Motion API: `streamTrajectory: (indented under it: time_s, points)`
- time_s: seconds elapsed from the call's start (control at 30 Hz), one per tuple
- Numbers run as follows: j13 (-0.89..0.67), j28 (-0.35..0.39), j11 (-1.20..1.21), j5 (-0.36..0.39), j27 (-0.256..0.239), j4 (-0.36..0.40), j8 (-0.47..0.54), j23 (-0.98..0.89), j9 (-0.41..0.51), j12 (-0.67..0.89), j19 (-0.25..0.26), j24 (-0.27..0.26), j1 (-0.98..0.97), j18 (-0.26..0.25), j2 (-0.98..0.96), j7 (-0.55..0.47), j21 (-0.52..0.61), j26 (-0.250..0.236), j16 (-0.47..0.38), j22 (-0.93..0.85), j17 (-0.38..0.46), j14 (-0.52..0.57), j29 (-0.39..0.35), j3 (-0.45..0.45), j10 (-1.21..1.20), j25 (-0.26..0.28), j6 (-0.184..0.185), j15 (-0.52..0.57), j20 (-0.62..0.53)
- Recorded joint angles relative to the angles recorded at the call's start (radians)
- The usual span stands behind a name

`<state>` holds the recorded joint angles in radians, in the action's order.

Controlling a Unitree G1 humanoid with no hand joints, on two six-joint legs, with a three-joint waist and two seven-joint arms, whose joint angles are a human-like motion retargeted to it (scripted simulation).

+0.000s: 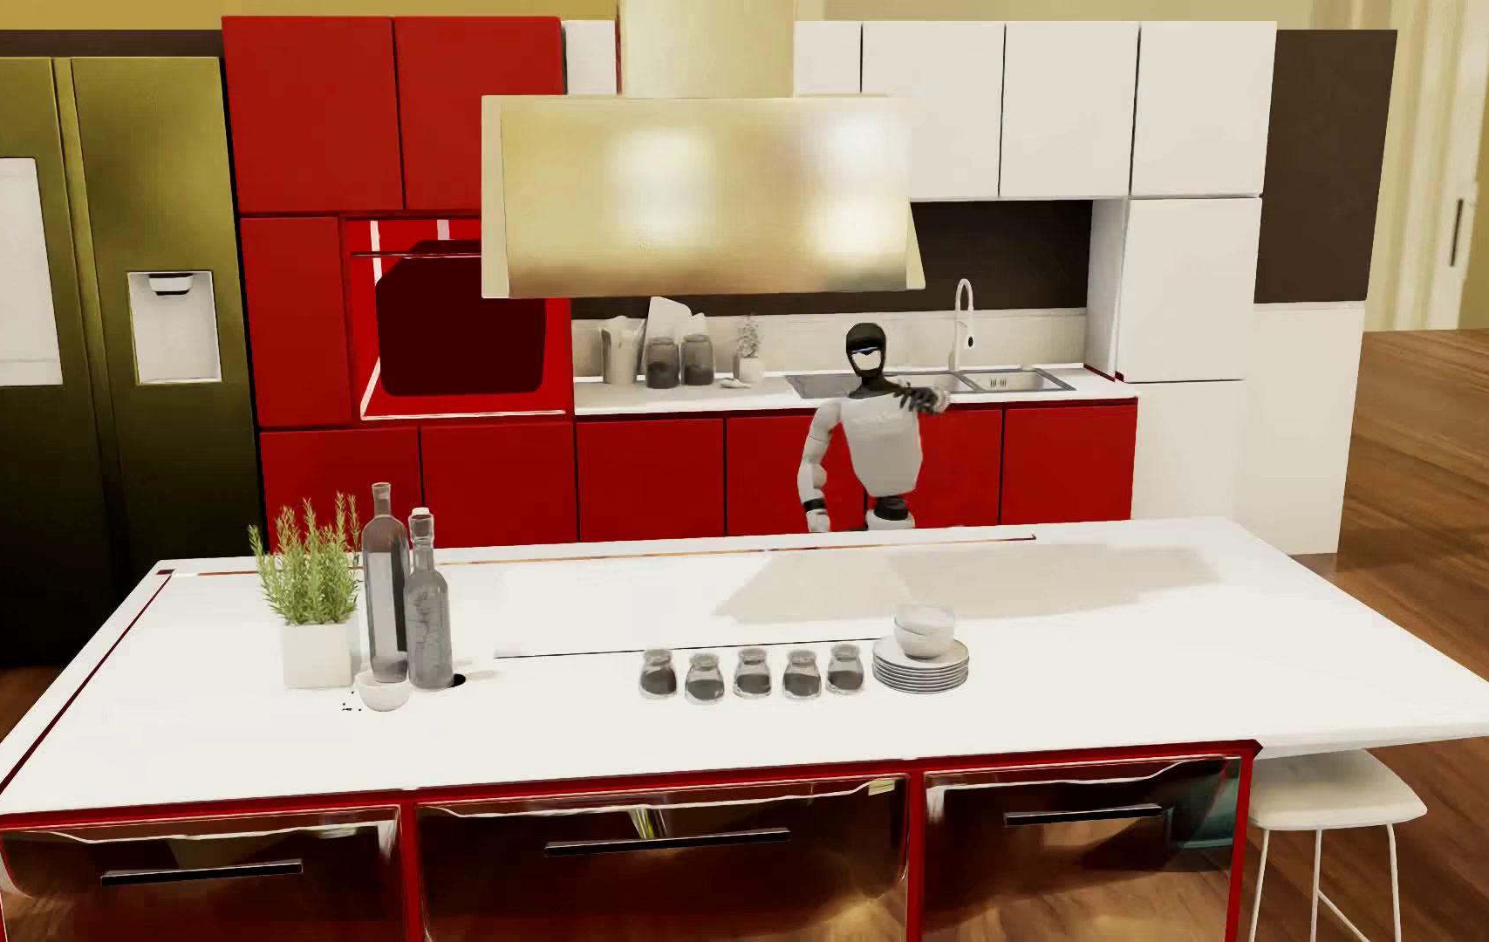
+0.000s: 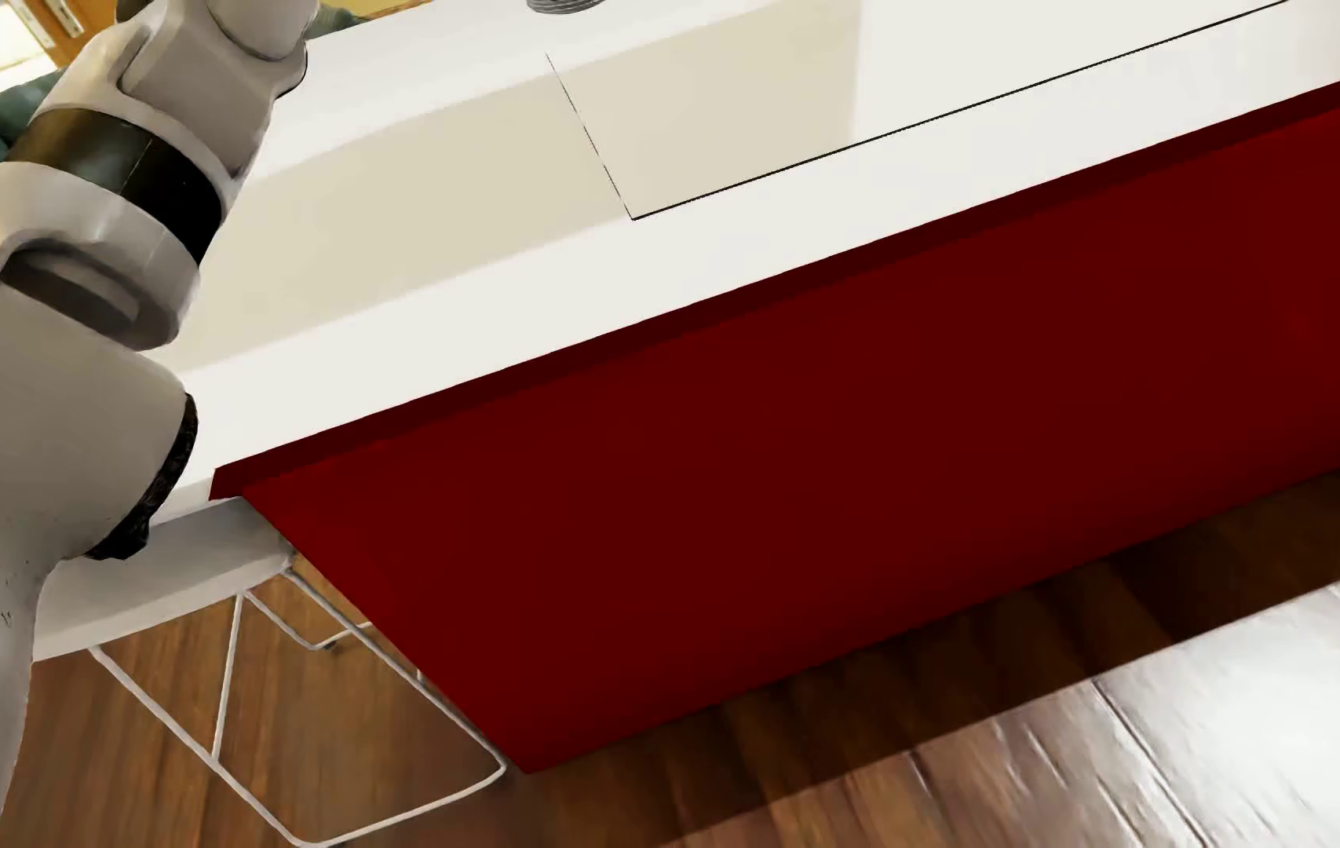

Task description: Stand still

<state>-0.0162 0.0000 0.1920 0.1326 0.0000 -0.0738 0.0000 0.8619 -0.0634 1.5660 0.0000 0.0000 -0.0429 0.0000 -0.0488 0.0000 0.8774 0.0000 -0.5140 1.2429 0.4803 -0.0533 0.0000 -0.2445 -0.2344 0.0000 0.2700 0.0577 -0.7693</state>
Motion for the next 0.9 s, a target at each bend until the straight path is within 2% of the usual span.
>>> streamTrajectory:
  time_s: [0.4, 0.43, 0.47, 0.53, 0.63, 0.67, 0.7, 0.73, 0.83, 0.87, 0.9]
  points:
    - [-0.007, 0.0, -0.011, 0.0, 0.0, 0.0, 0.0, 0.004, 0.004, 0.005, 0.0, 0.0, -0.012, 0.0, -0.004, 0.0, 0.014, 0.0, 0.006, -0.003, 0.011, 0.006, 0.0, 0.002, -0.004, 0.0, -0.013, 0.019, 0.012]
    - [-0.009, 0.0, -0.01, 0.0, 0.0, 0.0, 0.0, 0.005, 0.004, 0.002, 0.0, 0.0, -0.012, 0.0, -0.005, 0.0, 0.014, 0.0, 0.006, -0.014, 0.01, 0.008, 0.0, 0.003, -0.005, 0.0, -0.014, 0.017, 0.038]
    - [-0.008, 0.0, -0.007, 0.001, 0.0, 0.0, 0.0, 0.004, 0.003, -0.027, 0.0, 0.0, -0.014, 0.0, -0.007, 0.0, 0.007, 0.0, 0.004, -0.068, 0.005, 0.012, 0.0, 0.007, -0.005, 0.0, -0.019, 0.012, 0.131]
    - [0.02, 0.0, 0.0, -0.002, 0.0, 0.004, 0.0, -0.007, -0.013, -0.171, 0.0, 0.0, -0.021, 0.0, -0.013, 0.0, -0.025, 0.0, 0.024, -0.316, -0.019, 0.032, 0.0, 0.042, -0.005, 0.0, -0.044, -0.009, 0.337]
    - [0.08, 0.0, 0.008, -0.006, 0.0, 0.019, 0.0, -0.023, -0.037, -0.508, 0.0, 0.0, -0.045, 0.0, -0.016, 0.0, -0.068, 0.0, 0.141, -0.761, -0.092, 0.129, 0.0, 0.118, 0.013, 0.0, -0.126, -0.039, 0.494]
    - [0.1, 0.0, 0.014, -0.007, 0.0, 0.02, 0.0, -0.026, -0.042, -0.652, 0.0, 0.0, -0.05, 0.0, -0.015, 0.0, -0.077, 0.0, 0.185, -0.889, -0.118, -0.001, 0.0, 0.142, -0.184, 0.0, -0.155, -0.051, 0.503]
    - [0.116, 0.0, 0.02, -0.01, 0.0, 0.023, 0.0, -0.029, -0.046, -0.799, 0.0, 0.0, -0.052, 0.0, -0.014, 0.0, -0.083, 0.0, 0.219, -0.981, -0.136, -0.054, 0.0, 0.163, -0.19, 0.0, -0.177, -0.06, 0.483]
    - [0.128, 0.0, 0.024, -0.012, 0.0, 0.027, 0.0, -0.033, -0.05, -0.942, 0.0, 0.0, -0.054, 0.0, -0.015, 0.0, -0.085, 0.0, 0.238, -1.034, -0.148, -0.059, 0.0, 0.18, -0.192, 0.0, -0.193, -0.065, 0.438]
    - [0.148, 0.0, 0.027, -0.007, 0.0, 0.021, 0.0, -0.04, -0.059, -1.272, 0.0, 0.0, -0.051, 0.0, -0.015, 0.0, -0.088, 0.0, 0.229, -0.974, -0.168, -0.067, 0.0, 0.207, -0.222, 0.0, -0.216, -0.062, 0.24]
    - [0.145, 0.0, 0.026, -0.007, 0.0, 0.018, 0.0, -0.035, -0.059, -1.35, 0.0, 0.0, -0.049, 0.0, -0.016, 0.0, -0.089, 0.0, 0.21, -0.929, -0.171, 0.118, 0.0, 0.212, -0.016, 0.0, -0.219, -0.059, 0.17]
    - [0.14, 0.0, 0.026, -0.005, 0.0, 0.015, 0.0, -0.029, -0.061, -1.416, 0.0, 0.0, -0.046, 0.0, -0.018, 0.0, -0.086, 0.0, 0.194, -0.87, -0.171, 0.166, 0.0, 0.219, -0.014, 0.0, -0.22, -0.058, 0.105]
